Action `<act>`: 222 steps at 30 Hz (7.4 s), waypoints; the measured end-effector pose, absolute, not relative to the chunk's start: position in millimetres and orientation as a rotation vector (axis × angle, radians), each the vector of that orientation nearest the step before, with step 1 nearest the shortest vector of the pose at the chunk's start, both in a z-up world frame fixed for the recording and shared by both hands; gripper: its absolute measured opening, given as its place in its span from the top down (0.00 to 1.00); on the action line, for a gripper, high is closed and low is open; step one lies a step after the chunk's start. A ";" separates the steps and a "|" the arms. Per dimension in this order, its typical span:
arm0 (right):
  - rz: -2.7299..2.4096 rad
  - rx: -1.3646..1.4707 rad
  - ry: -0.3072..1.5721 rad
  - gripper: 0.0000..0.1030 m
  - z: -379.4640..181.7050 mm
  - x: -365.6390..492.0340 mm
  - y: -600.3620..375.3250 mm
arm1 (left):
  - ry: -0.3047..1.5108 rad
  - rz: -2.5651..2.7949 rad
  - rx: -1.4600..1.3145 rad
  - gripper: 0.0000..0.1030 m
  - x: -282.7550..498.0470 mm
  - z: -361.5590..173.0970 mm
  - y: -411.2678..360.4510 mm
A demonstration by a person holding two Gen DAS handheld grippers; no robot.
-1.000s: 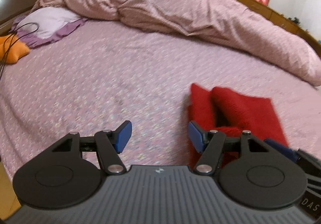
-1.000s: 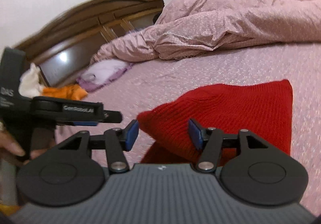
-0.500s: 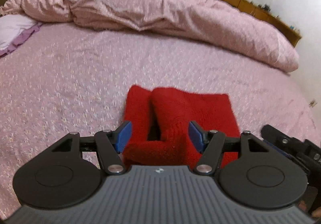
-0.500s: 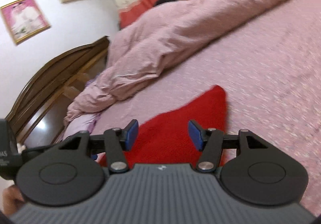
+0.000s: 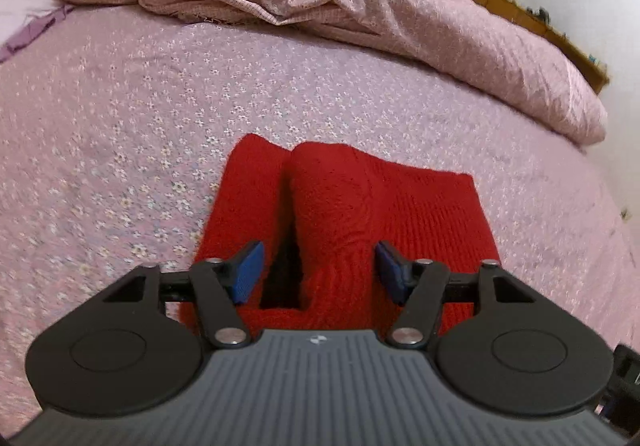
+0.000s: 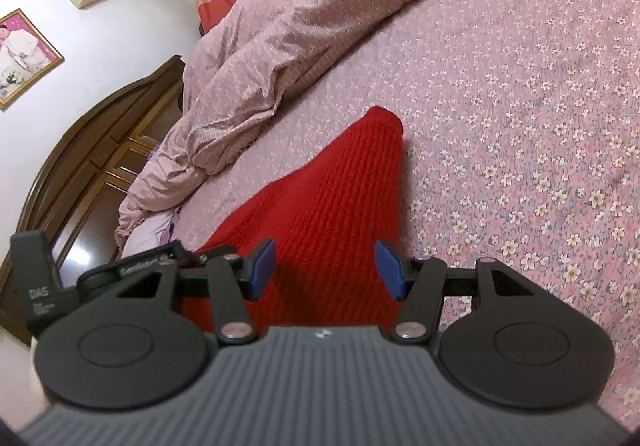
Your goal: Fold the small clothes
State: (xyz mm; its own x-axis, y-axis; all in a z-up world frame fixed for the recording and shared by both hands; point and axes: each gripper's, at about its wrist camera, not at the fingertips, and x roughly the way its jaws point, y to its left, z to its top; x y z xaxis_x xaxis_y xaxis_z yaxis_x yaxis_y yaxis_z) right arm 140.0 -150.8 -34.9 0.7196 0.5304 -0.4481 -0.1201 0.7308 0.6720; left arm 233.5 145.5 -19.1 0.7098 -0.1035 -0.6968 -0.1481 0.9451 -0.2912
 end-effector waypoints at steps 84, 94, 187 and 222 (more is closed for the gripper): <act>0.464 0.489 0.729 0.26 -28.4 151.1 -119.4 | 0.813 0.081 -0.277 0.30 185.3 -11.5 175.8; 0.493 0.470 0.793 0.16 -44.1 180.1 -102.6 | 0.850 0.034 -0.365 0.17 211.2 -34.7 195.1; 0.346 0.457 0.634 0.26 -35.9 168.4 -248.2 | 0.768 -0.183 -0.231 0.25 206.8 -21.9 56.1; 0.218 0.164 0.699 0.27 -27.5 75.9 -212.8 | 0.871 0.009 -0.043 0.23 142.6 -33.5 -1.1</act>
State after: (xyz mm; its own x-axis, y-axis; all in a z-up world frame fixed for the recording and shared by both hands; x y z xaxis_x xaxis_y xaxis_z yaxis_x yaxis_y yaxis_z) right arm 75.9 -212.8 -27.5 0.7442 0.2532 -0.6181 -0.1437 0.9644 0.2220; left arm 142.6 -1.1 -33.5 0.6438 -0.0094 -0.7652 -0.0256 0.9991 -0.0339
